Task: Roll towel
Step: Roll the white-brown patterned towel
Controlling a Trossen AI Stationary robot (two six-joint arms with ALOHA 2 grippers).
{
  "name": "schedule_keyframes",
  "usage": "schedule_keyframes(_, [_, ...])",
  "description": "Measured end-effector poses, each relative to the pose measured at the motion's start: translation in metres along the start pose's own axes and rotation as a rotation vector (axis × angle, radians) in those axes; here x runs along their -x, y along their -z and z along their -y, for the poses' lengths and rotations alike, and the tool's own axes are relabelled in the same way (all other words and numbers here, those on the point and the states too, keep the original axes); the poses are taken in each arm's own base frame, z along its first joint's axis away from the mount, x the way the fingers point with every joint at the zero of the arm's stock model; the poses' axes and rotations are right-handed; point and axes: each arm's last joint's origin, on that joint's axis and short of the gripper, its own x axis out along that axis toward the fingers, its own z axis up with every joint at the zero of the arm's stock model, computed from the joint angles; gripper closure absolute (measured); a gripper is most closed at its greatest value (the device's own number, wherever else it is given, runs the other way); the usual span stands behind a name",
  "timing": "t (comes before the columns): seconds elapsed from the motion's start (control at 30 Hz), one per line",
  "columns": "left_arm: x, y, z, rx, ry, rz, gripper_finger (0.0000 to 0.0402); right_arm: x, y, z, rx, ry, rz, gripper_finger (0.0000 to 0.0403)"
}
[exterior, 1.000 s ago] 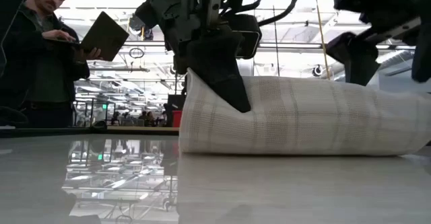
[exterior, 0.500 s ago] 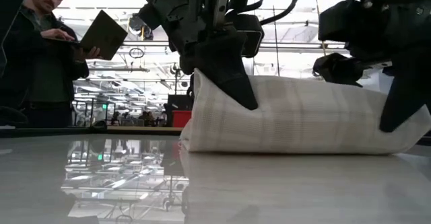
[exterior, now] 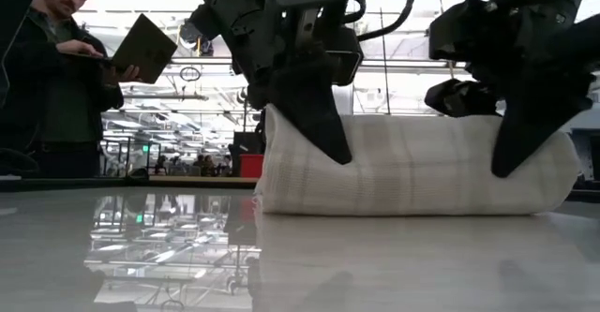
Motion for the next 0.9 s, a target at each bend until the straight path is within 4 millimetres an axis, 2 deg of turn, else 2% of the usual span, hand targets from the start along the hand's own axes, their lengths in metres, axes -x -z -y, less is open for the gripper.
schedule_keyframes(0.1, [0.006, 0.001, 0.005, -0.002, 0.006, -0.008, 0.0248, 0.0, -0.002, 0.003, -0.013, -0.025, 0.007, 0.0275])
schedule_keyframes(0.23, [0.018, 0.005, 0.007, 0.007, -0.015, -0.049, 0.0166, 0.0, -0.002, 0.004, -0.015, -0.036, 0.005, 0.0309])
schedule_keyframes(0.33, [0.032, 0.008, 0.007, 0.017, -0.045, -0.096, 0.0105, 0.0, -0.002, 0.003, -0.011, -0.056, 0.004, 0.0321])
schedule_keyframes(0.43, [0.047, 0.012, 0.006, 0.035, -0.077, -0.148, 0.0065, 0.0, -0.002, 0.004, -0.024, -0.106, -0.006, 0.0323])
schedule_keyframes(0.53, [0.062, 0.015, 0.01, 0.042, -0.087, -0.167, 0.0053, -0.001, -0.003, 0.008, -0.046, -0.171, -0.02, 0.0323])
schedule_keyframes(0.63, [0.075, 0.015, 0.022, 0.038, -0.094, -0.102, 0.0051, -0.001, -0.004, 0.014, -0.08, -0.225, -0.026, 0.0323])
schedule_keyframes(0.77, [0.086, 0.022, 0.04, 0.047, -0.226, 0.019, 0.0052, -0.001, -0.006, 0.024, -0.12, -0.286, -0.023, 0.0323])
schedule_keyframes(0.9, [0.089, 0.034, 0.054, 0.095, -0.343, 0.106, 0.0068, -0.001, -0.007, 0.034, -0.144, -0.329, -0.021, 0.0323])
